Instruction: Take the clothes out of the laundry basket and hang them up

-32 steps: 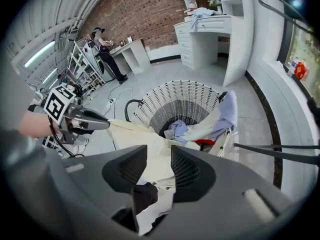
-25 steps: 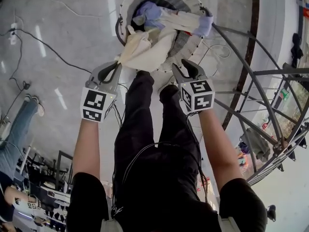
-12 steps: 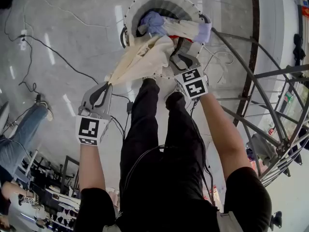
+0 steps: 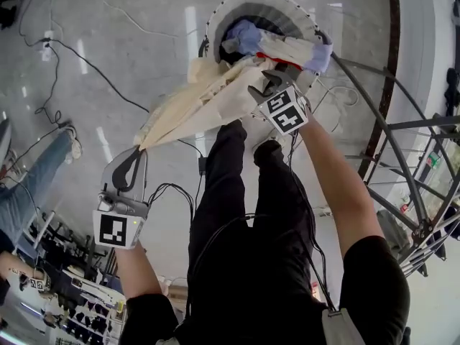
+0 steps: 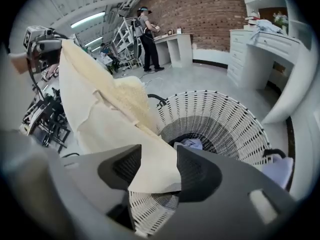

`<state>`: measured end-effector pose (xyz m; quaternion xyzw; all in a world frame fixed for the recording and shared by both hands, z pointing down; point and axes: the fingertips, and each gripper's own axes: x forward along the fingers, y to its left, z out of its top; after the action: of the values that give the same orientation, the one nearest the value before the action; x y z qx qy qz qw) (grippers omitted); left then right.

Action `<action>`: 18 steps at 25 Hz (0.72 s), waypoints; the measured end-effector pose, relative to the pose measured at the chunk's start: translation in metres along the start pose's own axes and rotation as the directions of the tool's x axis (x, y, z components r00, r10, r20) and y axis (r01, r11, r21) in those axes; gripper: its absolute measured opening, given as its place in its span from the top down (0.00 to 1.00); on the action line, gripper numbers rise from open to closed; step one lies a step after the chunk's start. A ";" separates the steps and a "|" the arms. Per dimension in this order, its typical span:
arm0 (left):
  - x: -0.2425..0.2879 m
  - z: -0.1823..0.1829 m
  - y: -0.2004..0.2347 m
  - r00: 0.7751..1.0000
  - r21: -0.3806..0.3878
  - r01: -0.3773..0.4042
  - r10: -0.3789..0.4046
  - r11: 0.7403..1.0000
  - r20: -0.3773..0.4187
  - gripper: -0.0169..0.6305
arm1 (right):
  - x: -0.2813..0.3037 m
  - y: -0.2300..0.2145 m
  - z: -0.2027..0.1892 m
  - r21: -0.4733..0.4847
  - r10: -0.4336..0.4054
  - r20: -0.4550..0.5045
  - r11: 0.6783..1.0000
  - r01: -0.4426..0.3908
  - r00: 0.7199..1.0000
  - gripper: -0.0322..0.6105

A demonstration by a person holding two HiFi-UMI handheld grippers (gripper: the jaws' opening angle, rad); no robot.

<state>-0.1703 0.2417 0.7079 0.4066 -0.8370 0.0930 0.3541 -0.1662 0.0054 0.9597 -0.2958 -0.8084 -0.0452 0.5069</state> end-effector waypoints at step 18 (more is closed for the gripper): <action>-0.043 -0.062 0.041 0.993 -0.044 -0.103 0.100 0.994 -0.069 0.95 | 0.119 0.042 -0.017 -0.659 0.063 -0.375 0.684 -0.314 0.925 0.49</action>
<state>-0.1510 0.3222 0.7297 0.3517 -0.8463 0.1044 0.3862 -0.1675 0.0850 1.0589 -0.5383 -0.5988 -0.3465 0.4812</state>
